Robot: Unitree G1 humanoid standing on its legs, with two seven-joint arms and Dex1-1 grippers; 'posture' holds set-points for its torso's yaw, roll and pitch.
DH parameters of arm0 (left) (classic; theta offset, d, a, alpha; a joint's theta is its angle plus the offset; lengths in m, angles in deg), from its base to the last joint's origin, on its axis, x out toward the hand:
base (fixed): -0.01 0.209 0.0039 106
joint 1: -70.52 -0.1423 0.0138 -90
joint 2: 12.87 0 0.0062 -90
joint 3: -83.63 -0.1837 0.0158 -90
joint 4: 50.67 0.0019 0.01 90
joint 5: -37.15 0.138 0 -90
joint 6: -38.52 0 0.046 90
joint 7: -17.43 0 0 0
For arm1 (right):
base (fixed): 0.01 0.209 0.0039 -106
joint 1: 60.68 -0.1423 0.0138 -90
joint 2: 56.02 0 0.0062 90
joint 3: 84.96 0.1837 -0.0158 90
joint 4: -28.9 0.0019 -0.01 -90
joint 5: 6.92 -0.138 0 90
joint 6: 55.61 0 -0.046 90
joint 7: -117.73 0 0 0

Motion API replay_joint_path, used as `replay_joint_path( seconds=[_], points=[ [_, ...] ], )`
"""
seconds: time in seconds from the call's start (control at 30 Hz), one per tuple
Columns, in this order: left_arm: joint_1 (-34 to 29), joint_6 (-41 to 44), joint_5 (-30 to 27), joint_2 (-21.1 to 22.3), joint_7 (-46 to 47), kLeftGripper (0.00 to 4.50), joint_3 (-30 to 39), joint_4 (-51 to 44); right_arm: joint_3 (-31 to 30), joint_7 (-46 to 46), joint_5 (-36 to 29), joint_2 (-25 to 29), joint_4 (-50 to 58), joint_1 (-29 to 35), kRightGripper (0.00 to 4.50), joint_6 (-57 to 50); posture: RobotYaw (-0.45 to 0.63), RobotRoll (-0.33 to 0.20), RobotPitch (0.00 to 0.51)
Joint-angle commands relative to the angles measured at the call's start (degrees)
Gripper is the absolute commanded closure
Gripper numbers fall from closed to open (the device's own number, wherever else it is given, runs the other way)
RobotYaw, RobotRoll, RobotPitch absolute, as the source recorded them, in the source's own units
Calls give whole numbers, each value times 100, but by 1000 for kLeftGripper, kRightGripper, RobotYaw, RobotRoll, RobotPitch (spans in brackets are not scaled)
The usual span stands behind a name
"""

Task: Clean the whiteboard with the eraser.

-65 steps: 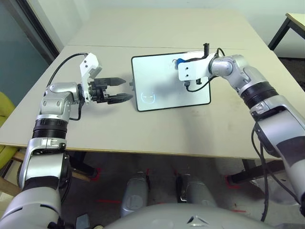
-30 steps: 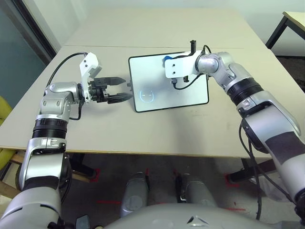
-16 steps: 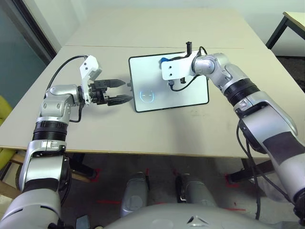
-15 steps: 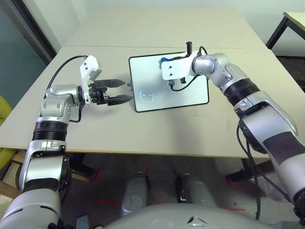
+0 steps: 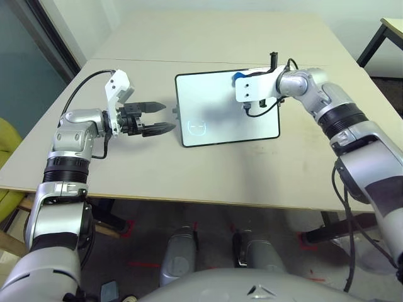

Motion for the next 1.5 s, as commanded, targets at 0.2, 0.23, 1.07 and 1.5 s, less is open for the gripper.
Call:
replay_joint_path(
  seconds=[0.2, 0.23, 1.07, 1.5],
  points=[
    [47, -26, 28, 132, -89, 0, -18, 58, 1551, 1081, -1592, 210, 2001, 900, 4407, -2790, 184, 0, 62],
    [48, -30, 29, 129, -82, 0, -18, 62, 1702, 1071, -1671, 213, 2216, 977, 4408, -3259, 184, 0, 62],
    [-4, -38, 11, 90, -36, 0, -11, 12, 4256, -867, -3538, -112, 2317, 1946, 4409, -8756, 188, 0, 62],
    [-77, -16, -25, 334, 98, 0, 231, 103, 4090, -600, -4203, 382, 3469, 2150, 31, -8735, 187, 0, 56]
  ],
)
